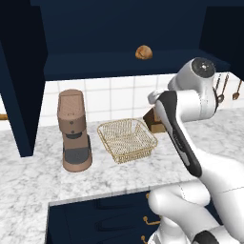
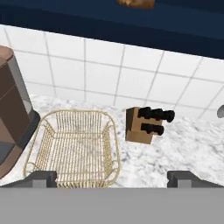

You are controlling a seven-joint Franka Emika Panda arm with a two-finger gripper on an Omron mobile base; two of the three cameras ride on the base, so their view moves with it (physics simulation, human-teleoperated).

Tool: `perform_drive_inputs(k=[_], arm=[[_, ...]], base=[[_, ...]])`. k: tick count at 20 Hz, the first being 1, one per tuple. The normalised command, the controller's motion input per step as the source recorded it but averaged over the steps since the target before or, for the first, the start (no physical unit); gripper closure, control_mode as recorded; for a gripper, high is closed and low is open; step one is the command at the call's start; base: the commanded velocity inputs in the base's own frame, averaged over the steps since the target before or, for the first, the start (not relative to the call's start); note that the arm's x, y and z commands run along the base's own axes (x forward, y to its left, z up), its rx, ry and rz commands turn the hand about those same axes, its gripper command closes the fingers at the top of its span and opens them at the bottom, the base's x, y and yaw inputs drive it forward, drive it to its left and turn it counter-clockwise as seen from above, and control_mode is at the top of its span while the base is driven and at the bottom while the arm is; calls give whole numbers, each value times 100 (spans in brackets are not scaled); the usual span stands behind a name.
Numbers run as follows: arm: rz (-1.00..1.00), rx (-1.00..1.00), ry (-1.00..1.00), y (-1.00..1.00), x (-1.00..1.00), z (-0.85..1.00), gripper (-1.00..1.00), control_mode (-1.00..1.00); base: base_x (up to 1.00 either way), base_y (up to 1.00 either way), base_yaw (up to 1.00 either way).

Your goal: Open the cabinet, pick up the bread from the cabinet and place it in the basket. Then move the basket to the dining counter.

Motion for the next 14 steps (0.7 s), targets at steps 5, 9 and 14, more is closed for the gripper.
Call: perform_drive_inputs(k=[5,9,14], arm=[[0,8,0,-14,8,62,-100,-100],[0,4,-8,-7,12,65,-100,-100],[0,1,-20,-7,10,47,-100,-100]], base=[[0,0,0],[0,0,0],[0,0,0]])
